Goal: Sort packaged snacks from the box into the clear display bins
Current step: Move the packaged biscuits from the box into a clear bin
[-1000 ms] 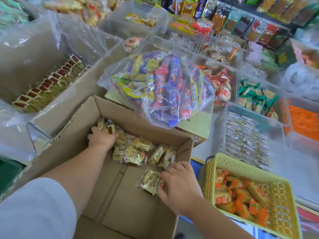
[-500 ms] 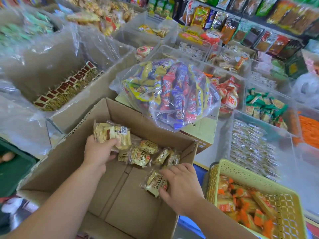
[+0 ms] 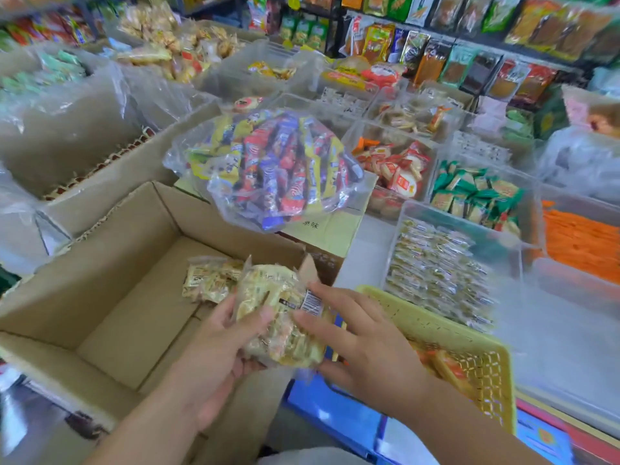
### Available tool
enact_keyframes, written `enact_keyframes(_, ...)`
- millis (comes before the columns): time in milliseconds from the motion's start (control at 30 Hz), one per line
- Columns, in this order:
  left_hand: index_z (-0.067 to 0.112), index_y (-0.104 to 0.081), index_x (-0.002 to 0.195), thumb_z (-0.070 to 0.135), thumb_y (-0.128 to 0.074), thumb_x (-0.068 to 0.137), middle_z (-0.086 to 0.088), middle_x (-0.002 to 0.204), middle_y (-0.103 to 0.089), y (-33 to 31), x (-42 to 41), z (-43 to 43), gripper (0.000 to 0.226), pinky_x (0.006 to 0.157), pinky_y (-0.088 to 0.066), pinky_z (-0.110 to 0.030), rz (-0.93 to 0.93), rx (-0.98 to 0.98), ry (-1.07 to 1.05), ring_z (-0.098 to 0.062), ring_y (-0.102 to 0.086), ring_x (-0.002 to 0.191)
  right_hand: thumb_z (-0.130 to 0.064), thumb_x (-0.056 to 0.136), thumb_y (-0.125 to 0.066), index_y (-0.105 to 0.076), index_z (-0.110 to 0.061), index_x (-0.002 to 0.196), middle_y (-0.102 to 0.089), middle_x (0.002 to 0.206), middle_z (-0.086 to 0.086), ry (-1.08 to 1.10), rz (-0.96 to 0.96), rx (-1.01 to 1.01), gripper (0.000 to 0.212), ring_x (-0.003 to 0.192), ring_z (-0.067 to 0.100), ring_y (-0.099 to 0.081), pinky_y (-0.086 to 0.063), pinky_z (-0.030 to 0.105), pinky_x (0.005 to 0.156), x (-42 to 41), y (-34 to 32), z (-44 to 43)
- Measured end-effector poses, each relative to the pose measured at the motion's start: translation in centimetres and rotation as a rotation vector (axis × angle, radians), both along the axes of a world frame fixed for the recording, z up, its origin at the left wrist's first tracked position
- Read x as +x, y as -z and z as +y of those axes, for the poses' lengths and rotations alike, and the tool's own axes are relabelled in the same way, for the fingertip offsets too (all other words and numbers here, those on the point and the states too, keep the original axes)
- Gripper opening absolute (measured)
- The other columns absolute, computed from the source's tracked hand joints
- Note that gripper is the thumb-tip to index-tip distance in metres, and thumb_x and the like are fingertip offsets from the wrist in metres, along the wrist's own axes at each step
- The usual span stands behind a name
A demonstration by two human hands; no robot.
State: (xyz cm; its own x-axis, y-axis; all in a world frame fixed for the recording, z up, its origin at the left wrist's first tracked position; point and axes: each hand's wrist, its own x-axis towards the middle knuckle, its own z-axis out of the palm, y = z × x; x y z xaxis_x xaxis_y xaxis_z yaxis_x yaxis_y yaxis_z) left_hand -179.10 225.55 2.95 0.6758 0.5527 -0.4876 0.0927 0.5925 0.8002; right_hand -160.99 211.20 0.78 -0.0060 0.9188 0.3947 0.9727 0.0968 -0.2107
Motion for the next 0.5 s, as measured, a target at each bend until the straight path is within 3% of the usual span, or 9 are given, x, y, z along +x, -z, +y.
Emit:
enact_keyframes(67, 0.033, -0.074, 0.117, 0.05, -0.083, 0.07, -0.009, 0.114, -0.078, 0.3, 2.3, -3.4, 0.051, 0.062, -0.061, -0.035, 0.007, -0.034, -0.06, -0.027, -0.077, 0.087, -0.041, 0.092, -0.067, -0.046, -0.033, 0.144, -0.045, 0.151, 0.006, 0.019, 0.022, 0.023, 0.057, 0.126, 0.025, -0.049, -0.04, 0.034, 0.105, 1.8, -0.1, -3.7)
enact_keyframes(167, 0.024, -0.073, 0.121, 0.05, -0.075, 0.074, -0.012, 0.114, -0.077, 1.4, 6.1, -8.3, 0.054, 0.076, -0.061, -0.051, 0.056, -0.052, -0.11, -0.038, -0.075, 0.098, -0.037, 0.092, -0.066, -0.051, -0.031, 0.14, -0.049, 0.148, 0.003, 0.085, 0.123, 0.016, 0.051, 0.127, 0.02, -0.051, -0.036, 0.027, 0.107, 4.6, 0.3, -9.1)
enact_keyframes(233, 0.019, -0.071, 0.119, 0.047, -0.071, 0.078, -0.014, 0.111, -0.078, 1.9, 8.6, -11.1, 0.05, 0.062, -0.063, -0.043, 0.065, -0.056, -0.123, -0.034, -0.077, 0.093, -0.041, 0.095, -0.062, -0.057, -0.037, 0.136, -0.056, 0.142, -0.007, 0.167, 0.418, 0.014, 0.041, 0.125, 0.008, -0.055, -0.042, 0.019, 0.104, 6.0, 0.2, -12.3)
enact_keyframes(300, 0.017, -0.068, 0.118, 0.043, -0.068, 0.085, -0.014, 0.106, -0.079, 2.3, 10.9, -13.4, 0.043, 0.056, -0.062, -0.037, 0.097, -0.036, -0.134, -0.031, -0.078, 0.086, -0.062, 0.098, -0.047, -0.065, -0.05, 0.111, -0.068, 0.106, -0.025, 0.35, 0.775, 0.059, 0.025, 0.099, -0.008, -0.062, -0.045, 0.007, 0.082, 7.0, -0.1, -14.8)
enact_keyframes(333, 0.017, -0.066, 0.119, 0.041, -0.066, 0.09, -0.014, 0.105, -0.079, 2.5, 11.9, -14.4, 0.037, 0.058, -0.062, -0.037, 0.111, -0.022, -0.135, -0.031, -0.078, 0.086, -0.073, 0.093, -0.042, -0.066, -0.05, 0.094, -0.067, 0.085, -0.022, 0.455, 0.952, 0.09, 0.033, 0.084, -0.007, -0.064, -0.044, 0.005, 0.072, 7.5, -0.3, -15.6)
enact_keyframes(400, 0.02, -0.064, 0.122, 0.037, -0.063, 0.097, -0.011, 0.109, -0.078, 2.8, 13.5, -16.0, 0.03, 0.063, -0.063, -0.04, 0.129, 0.006, -0.12, -0.032, -0.078, 0.093, -0.076, 0.087, -0.046, -0.066, -0.033, 0.08, -0.066, 0.078, 0.001, 0.568, 1.327, 0.058, 0.048, 0.079, 0.013, -0.072, -0.051, 0.014, 0.07, 9.0, 0.4, -17.0)
enact_keyframes(433, 0.022, -0.064, 0.124, 0.038, -0.063, 0.098, -0.008, 0.111, -0.078, 2.8, 14.3, -16.7, 0.031, 0.065, -0.064, -0.042, 0.133, 0.016, -0.107, -0.031, -0.077, 0.096, -0.07, 0.087, -0.05, -0.068, -0.026, 0.08, -0.068, 0.08, 0.004, 0.577, 1.459, 0.02, 0.048, 0.081, 0.022, -0.074, -0.057, 0.024, 0.07, 9.8, 0.7, -17.5)
enact_keyframes(500, 0.027, -0.065, 0.126, 0.045, -0.069, 0.09, -0.004, 0.114, -0.078, 2.6, 15.6, -18.0, 0.04, 0.068, -0.064, -0.043, 0.12, 0.02, -0.075, -0.029, -0.076, 0.1, -0.067, 0.084, -0.055, -0.069, -0.017, 0.086, -0.064, 0.078, 0.002, 0.569, 1.569, -0.057, 0.052, 0.076, 0.021, -0.069, -0.062, 0.041, 0.071, 11.2, 0.8, -18.2)
